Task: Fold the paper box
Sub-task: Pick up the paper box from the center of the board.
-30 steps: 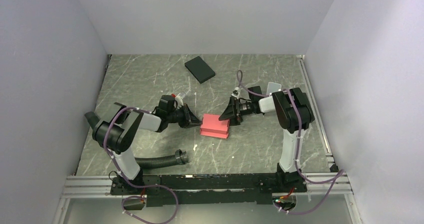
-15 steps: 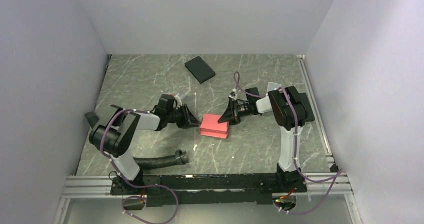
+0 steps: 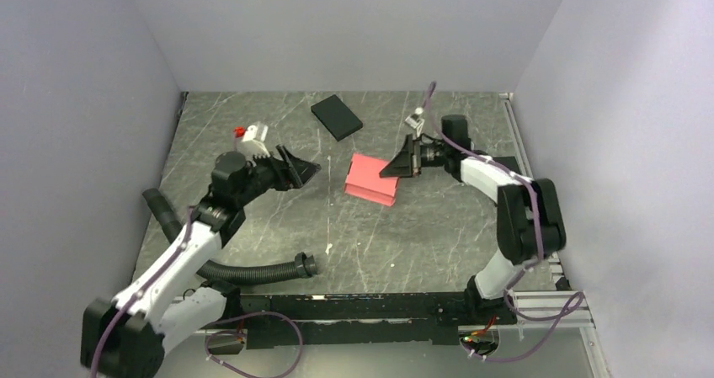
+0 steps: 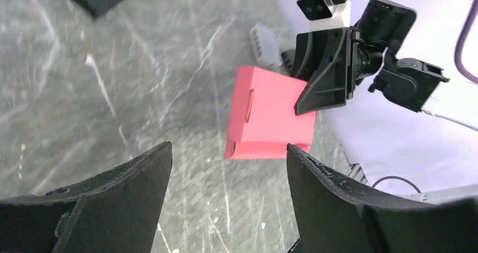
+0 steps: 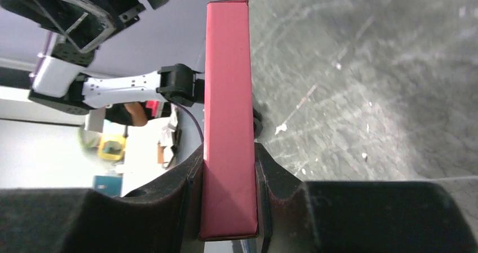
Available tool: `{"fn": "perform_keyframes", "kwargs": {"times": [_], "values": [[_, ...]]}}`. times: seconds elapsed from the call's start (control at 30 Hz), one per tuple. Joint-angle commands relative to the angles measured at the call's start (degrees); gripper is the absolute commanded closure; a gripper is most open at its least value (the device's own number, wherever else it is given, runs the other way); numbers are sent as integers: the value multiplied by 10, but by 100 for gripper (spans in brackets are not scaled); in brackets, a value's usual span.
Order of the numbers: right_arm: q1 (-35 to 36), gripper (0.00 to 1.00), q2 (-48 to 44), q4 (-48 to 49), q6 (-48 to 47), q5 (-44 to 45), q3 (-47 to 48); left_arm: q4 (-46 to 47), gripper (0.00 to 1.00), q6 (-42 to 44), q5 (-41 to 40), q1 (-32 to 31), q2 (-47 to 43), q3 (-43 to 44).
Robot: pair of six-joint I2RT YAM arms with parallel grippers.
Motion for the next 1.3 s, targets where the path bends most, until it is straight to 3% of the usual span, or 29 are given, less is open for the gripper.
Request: {"fn": "perform_keyframes", "kwargs": {"times": [0.0, 0.17, 0.3, 0.43, 0.53, 0.8, 1.0, 1.27], "values": [[-32, 93, -103, -21, -27, -59, 32, 109, 21, 37, 21, 0, -91, -68], [-49, 93, -181, -6, 29, -80, 64, 291, 23, 25, 77, -1, -110, -143], [-51, 93, -205, 94, 151, -82, 79, 453, 23, -40, 118, -8, -50, -160], [-51, 93, -214, 220, 292, -74, 84, 570, 19, -83, 103, -43, 29, -152], [-51, 93, -225, 232, 308, -64, 84, 616, 22, -94, 79, -75, 65, -139], [-52, 93, -242, 240, 316, -58, 74, 600, 38, -78, 55, -127, 60, -115], [-52, 93, -249, 229, 299, -59, 67, 502, 54, -51, -12, -127, -15, -129], [-51, 94, -254, 204, 274, -54, 60, 378, 63, -56, -77, -127, -87, -101]]}}
